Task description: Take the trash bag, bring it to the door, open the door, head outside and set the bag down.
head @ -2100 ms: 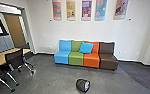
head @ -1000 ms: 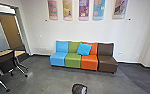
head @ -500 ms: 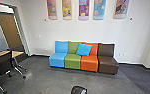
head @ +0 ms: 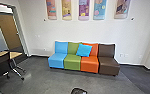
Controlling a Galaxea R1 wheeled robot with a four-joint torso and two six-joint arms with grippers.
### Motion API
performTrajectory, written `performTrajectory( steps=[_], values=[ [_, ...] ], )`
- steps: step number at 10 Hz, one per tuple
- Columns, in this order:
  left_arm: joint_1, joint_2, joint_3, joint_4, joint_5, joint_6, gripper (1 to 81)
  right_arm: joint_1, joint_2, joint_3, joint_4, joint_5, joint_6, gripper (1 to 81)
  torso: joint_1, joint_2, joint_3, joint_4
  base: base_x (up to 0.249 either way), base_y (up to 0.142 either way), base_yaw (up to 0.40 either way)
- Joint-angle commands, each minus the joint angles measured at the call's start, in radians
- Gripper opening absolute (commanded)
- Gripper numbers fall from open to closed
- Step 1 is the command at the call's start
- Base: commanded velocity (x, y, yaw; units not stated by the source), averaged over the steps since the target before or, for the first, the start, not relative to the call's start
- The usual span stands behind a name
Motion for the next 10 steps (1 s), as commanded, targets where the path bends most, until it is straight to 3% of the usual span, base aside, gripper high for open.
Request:
performTrajectory(
  steps=[1,5,6,8,10],
  values=[
    [-0.045,0.005,0.011,-0.031,0.052,0.001,81.1,0.045,-0.008,0.001,0.009,-0.060,-0.004,81.1,0.000,0.000,0.000,0.000,0.115,0.000,0.000],
    [-0.045,-0.001,0.011,-0.028,0.054,0.001,81.1,0.047,-0.007,0.004,0.010,-0.067,-0.004,81.1,0.000,0.000,0.000,0.000,0.115,0.000,0.000],
    [-0.045,-0.001,0.011,-0.028,0.052,0.001,81.1,0.048,-0.007,0.004,0.010,-0.068,-0.004,81.1,0.000,0.000,-0.074,0.000,0.115,0.000,0.000],
    [-0.045,-0.004,0.011,-0.031,0.052,0.001,81.1,0.048,-0.007,0.001,0.010,-0.068,-0.004,81.1,0.000,0.000,-0.104,0.000,0.115,0.000,0.000],
    [-0.045,-0.009,0.011,-0.032,0.052,0.001,81.1,0.048,-0.007,0.001,0.009,-0.069,-0.004,81.1,0.000,0.000,-0.163,0.000,0.115,0.000,0.000]
  ],
)
